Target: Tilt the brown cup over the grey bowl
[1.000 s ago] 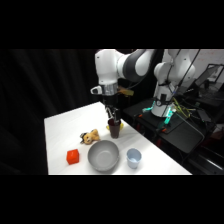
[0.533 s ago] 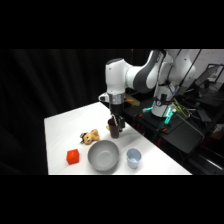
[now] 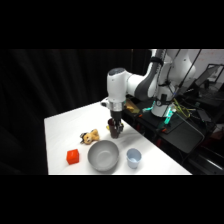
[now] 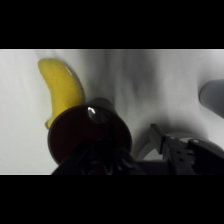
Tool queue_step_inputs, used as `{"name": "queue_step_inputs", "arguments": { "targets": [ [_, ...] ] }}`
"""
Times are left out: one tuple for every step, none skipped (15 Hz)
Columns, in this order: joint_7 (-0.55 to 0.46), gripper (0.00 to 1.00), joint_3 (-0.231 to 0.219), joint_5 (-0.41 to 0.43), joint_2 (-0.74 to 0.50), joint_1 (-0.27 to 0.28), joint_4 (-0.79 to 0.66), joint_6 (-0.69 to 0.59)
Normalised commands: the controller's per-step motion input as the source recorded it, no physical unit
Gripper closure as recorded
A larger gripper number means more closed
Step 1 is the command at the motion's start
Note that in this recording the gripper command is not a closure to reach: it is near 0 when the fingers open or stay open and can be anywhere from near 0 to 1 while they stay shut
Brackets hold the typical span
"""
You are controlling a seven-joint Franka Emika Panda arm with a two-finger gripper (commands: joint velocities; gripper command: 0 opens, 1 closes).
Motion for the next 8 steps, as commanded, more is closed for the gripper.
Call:
{"name": "queue_step_inputs", "arguments": {
  "targets": [
    [0.27,1.00,-0.111,-0.270,-0.06,0.143,0.10,-0.14],
    [0.23,1.00,-0.097,-0.237,-0.05,0.134,0.12,-0.19],
    [0.12,0.93,-0.050,-0.103,-0.03,0.103,0.17,-0.27],
    [0.09,0.67,-0.036,-0.073,-0.05,0.090,0.17,-0.30],
    [0.02,0.29,-0.014,-0.012,-0.08,0.064,0.19,-0.34],
    [0.01,0.06,-0.018,-0.024,-0.16,0.051,0.21,-0.44],
    [0.01,0.06,-0.022,-0.060,-0.24,0.047,0.22,-0.51],
    [0.00,0.06,-0.021,-0.111,-0.39,0.046,0.24,-0.67]
  ]
}}
